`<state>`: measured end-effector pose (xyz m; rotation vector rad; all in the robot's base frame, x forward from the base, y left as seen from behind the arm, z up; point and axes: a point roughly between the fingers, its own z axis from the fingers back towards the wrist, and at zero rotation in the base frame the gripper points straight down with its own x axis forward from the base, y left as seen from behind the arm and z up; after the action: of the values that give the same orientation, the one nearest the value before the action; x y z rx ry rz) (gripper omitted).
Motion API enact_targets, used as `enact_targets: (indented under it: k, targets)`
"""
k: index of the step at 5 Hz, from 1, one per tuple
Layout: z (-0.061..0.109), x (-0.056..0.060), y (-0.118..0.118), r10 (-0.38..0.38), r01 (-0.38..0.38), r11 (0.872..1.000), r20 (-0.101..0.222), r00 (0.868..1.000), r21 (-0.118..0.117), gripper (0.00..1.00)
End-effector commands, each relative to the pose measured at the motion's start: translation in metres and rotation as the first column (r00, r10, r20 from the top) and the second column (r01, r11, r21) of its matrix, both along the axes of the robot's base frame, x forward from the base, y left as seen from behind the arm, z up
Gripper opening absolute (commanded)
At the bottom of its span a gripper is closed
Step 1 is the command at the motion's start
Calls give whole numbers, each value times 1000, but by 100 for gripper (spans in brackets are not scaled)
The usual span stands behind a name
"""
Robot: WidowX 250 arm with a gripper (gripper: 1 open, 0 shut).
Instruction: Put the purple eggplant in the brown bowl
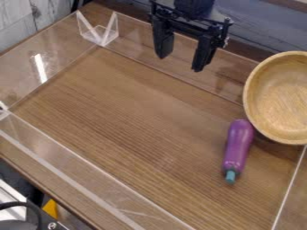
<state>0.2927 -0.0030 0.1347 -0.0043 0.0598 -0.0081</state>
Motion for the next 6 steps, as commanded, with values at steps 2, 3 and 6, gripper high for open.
enact_targets:
  k: [2, 3, 6]
  targets:
    - [-14, -6, -30, -42, 42, 999, -5, 999, -15, 100]
    - [-20, -8, -55, -76, 76, 997, 13, 997, -21, 100]
    - [-37, -13, -101, -125, 127, 992, 78, 989, -22, 100]
